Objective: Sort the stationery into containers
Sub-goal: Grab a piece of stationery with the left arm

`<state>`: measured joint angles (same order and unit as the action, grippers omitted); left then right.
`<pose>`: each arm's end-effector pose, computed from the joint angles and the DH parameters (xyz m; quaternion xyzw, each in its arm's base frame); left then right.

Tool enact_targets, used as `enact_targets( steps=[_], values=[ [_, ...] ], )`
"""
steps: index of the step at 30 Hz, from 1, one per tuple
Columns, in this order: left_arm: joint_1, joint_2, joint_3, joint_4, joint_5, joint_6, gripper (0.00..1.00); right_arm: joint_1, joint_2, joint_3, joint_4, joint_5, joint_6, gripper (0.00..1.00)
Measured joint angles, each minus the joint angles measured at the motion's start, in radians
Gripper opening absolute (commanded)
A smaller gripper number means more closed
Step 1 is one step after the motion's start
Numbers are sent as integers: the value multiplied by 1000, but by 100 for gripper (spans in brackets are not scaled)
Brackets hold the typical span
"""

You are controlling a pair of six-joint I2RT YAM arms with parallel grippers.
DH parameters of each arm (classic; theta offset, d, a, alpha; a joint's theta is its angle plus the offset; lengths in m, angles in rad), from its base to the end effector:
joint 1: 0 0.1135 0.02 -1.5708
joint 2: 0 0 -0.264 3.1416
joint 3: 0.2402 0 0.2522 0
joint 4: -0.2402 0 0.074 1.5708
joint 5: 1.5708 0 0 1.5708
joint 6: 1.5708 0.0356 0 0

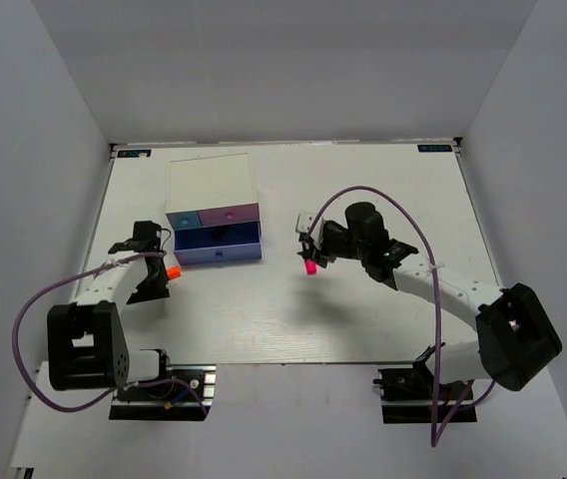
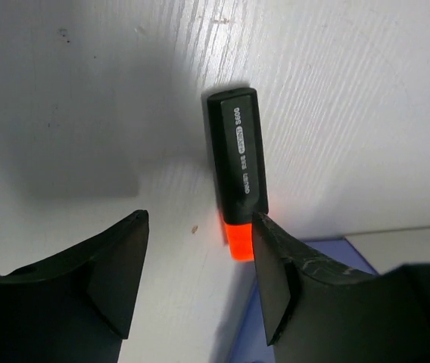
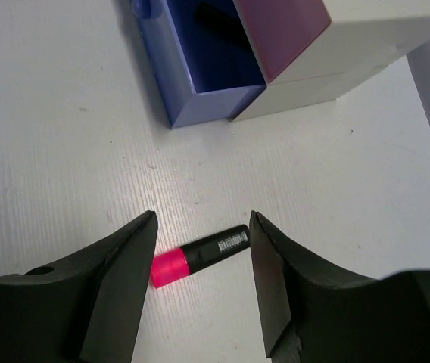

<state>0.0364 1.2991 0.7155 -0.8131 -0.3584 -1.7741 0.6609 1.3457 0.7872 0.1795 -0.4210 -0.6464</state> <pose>0.2046 0.0199 0.1772 -0.7806 0.5931 0.0493 0.1908 0.2275 0.1954 0.2525 -0.5853 0.5712 0.1769 0.5476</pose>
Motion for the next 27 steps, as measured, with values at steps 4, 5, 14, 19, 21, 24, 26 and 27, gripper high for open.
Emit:
enact_targets(
  steps=[4, 5, 14, 19, 21, 24, 26, 27],
  values=[
    [24, 65, 37, 17, 11, 1, 70, -15, -17, -17, 0, 0, 8, 58],
    [30, 79, 48, 23, 16, 1, 70, -19, -23, -23, -1, 0, 9, 58],
    [62, 236, 161, 11, 68, 20, 75, -45, -39, -44, -4, -5, 12, 58],
    [68, 309, 209, -41, 89, 40, 68, -58, -40, -46, -4, -8, 16, 58],
    [70, 315, 210, -55, 98, 49, 54, -60, -40, -46, -4, -8, 17, 58],
    [72, 310, 194, -60, 118, 58, 39, -66, -43, -46, -3, -14, 20, 58],
    [74, 293, 176, -48, 129, 60, 31, -68, -44, -46, -3, -18, 23, 58],
    [75, 285, 167, -40, 134, 64, 25, -71, -44, -46, -3, -21, 24, 58]
  ],
)
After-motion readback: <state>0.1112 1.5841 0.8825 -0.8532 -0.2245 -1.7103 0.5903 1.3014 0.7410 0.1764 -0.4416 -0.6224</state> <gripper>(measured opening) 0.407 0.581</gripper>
